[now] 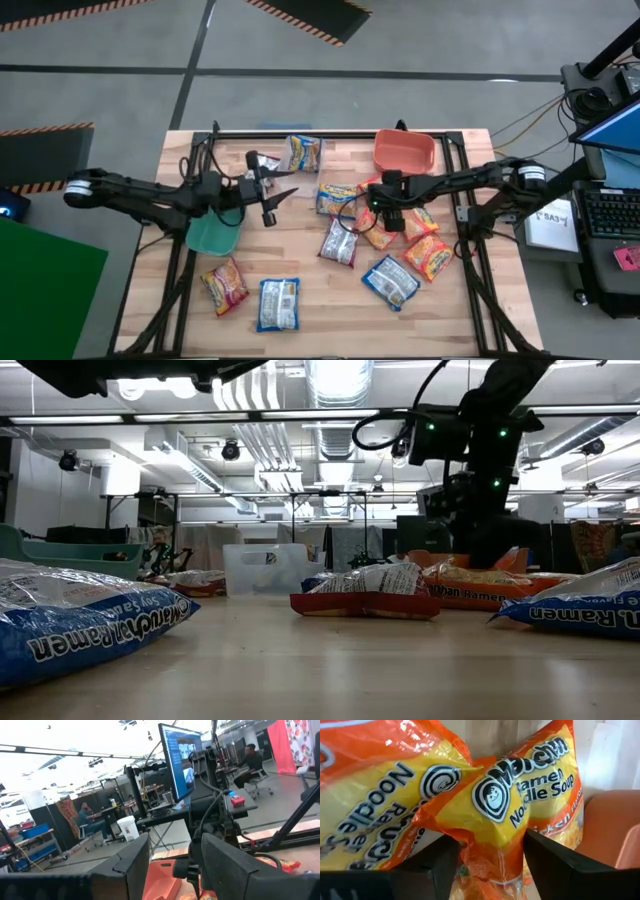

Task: Sort Maruchan noodles
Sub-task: Put the orange noodle pack into the orange bin

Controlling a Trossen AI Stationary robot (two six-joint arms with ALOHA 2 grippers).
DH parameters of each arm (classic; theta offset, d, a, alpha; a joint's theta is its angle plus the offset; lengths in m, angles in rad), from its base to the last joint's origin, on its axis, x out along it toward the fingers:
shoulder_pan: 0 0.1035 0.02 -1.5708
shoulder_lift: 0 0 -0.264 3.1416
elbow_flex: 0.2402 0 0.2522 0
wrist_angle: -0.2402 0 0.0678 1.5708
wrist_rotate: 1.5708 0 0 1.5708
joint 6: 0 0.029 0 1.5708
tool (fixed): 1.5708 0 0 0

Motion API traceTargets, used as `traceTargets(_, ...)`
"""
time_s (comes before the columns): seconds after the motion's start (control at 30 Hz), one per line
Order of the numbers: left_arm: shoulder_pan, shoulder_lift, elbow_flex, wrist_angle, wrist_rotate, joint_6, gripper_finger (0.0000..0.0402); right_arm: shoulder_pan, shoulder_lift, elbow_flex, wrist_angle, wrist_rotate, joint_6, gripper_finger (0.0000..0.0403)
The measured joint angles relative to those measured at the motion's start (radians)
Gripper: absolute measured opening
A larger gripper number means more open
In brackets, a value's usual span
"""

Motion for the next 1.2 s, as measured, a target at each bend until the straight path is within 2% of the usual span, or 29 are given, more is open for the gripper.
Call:
traceTargets(0.13, 0.000, 0.004, 0.000, -0.003, 0.000, 0.000, 0.0164, -0.004, 0.000, 0.000, 0.008, -0.003, 0.009, 0.0155)
traceTargets(0.4, 0.000, 0.008, 0.000, -0.001, 0.000, 0.000, 0.0164, -0.004, -0.040, -0.001, 0.007, -0.012, 0.019, 0.0019)
traceTargets(0.57, 0.000, 0.009, 0.000, -0.002, 0.000, 0.000, 0.0164, -0.004, -0.085, -0.001, 0.003, -0.050, 0.064, 0.0010)
traceTargets(0.7, 0.000, 0.011, 0.000, -0.001, 0.000, 0.000, 0.0164, -0.021, -0.143, 0.024, -0.041, -0.120, 0.158, 0.0009)
traceTargets(0.9, 0.000, 0.013, 0.000, -0.015, -0.002, 0.000, 0.0164, -0.093, -0.214, 0.158, -0.165, -0.222, 0.349, 0.0009)
traceTargets(1.2, 0.000, 0.012, 0.000, -0.035, -0.104, 0.000, 0.0164, -0.258, -0.245, 0.365, -0.255, -0.389, 0.679, 0.0009)
